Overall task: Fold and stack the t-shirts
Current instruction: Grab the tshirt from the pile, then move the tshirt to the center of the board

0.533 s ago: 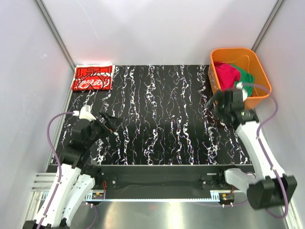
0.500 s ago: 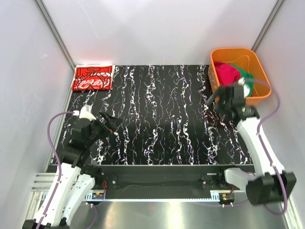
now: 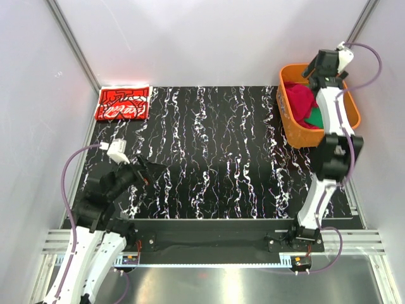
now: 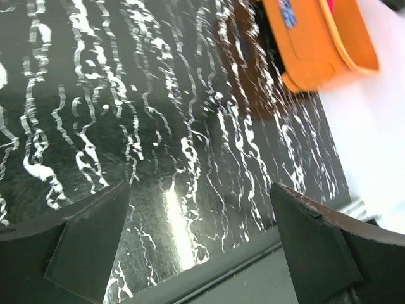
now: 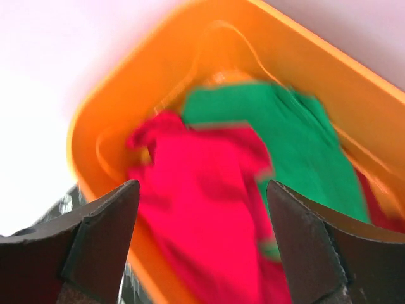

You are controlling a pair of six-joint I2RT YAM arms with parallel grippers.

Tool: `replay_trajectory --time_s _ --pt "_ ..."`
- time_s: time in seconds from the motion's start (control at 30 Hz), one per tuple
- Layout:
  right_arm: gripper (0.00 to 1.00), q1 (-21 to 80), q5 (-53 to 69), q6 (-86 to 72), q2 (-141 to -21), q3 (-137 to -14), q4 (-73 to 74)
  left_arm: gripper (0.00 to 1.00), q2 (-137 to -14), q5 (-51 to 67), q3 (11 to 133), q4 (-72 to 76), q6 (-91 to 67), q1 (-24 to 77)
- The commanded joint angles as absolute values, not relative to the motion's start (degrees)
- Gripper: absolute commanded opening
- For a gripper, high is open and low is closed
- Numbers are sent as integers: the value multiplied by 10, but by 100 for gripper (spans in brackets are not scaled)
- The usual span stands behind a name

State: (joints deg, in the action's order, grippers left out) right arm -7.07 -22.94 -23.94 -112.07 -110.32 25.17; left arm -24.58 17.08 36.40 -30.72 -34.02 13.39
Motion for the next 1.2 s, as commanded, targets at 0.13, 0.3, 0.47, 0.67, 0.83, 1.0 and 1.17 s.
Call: replay_trajectory --time_s 0.13,0.3,0.47,0.67,0.83,1.0,1.17 --pt "86 -80 -200 -187 -1326 -1307 260 86 -278 252 393 -261 -293 134" --pt "66 -82 -191 -210 -1357 -1287 245 71 -306 248 398 -252 -300 134" --pt "0 -83 -205 -173 -1365 -1390 268 61 -326 265 408 -250 -315 134" --pt "0 -73 -183 -163 -1251 -1520 305 56 -321 271 403 -246 -350 134" --pt "0 -26 -151 -200 -1086 -1406 301 70 -336 249 441 -273 -365 134" --pt "0 93 -110 -232 -973 -1365 380 75 -356 241 515 -316 -354 134" --pt "29 223 17 -306 -854 -1178 353 92 -351 206 567 -357 -345 134"
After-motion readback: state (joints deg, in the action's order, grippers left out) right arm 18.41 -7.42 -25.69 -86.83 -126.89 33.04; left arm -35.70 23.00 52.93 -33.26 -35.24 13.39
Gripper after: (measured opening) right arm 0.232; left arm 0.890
